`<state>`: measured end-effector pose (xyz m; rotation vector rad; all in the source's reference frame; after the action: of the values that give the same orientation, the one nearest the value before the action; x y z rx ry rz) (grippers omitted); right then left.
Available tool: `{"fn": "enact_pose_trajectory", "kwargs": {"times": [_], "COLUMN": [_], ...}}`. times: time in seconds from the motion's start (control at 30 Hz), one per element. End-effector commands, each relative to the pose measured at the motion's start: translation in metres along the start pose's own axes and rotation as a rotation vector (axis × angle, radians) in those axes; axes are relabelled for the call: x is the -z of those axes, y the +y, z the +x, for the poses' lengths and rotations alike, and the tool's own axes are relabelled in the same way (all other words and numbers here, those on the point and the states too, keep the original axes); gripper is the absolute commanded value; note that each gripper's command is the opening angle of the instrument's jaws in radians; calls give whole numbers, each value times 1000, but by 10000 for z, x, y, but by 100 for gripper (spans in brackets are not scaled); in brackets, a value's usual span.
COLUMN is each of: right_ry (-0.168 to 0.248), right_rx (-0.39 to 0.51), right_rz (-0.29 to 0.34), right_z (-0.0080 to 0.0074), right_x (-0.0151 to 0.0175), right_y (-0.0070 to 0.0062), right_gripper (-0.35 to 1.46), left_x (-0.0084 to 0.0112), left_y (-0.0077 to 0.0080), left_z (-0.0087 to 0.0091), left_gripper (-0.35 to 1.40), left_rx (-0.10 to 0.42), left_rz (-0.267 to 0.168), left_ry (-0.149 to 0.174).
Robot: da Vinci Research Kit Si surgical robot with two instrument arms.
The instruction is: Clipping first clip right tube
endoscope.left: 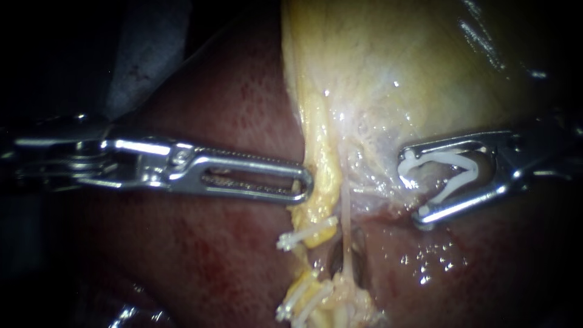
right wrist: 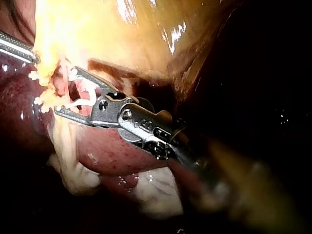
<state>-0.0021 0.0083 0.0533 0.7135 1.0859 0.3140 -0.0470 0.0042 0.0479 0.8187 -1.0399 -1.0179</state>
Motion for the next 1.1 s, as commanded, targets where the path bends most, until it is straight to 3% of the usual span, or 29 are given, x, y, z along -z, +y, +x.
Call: {"fn": "enact_pose_trajectory", "kwargs": {"times": [0.03,0.23,0.5,0.63,0.83,1.1], "right_ry": [0,0,-4,-10,-25,-45], "right_rx": [0,2,6,13,-8,-44], "right_rz": [0,-1,9,25,63,105], "right_z": [0,-2,-6,-12,-31,-67], "right_x": [-1,-4,-15,-27,-51,-89], "right_y": [0,-1,-5,-10,-19,-24], "right_gripper": [55,55,55,55,54,53], "left_x": [2,18,58,66,66,66], "left_y": [0,-1,-5,-8,-10,-12], "left_z": [0,-3,-20,-24,-23,-23], "left_gripper": [-35,-35,-35,-35,-35,-35], "left_rx": [0,2,15,18,19,19], "left_rz": [1,14,1,0,-1,-1], "left_ry": [1,9,-9,-12,-12,-12]}}
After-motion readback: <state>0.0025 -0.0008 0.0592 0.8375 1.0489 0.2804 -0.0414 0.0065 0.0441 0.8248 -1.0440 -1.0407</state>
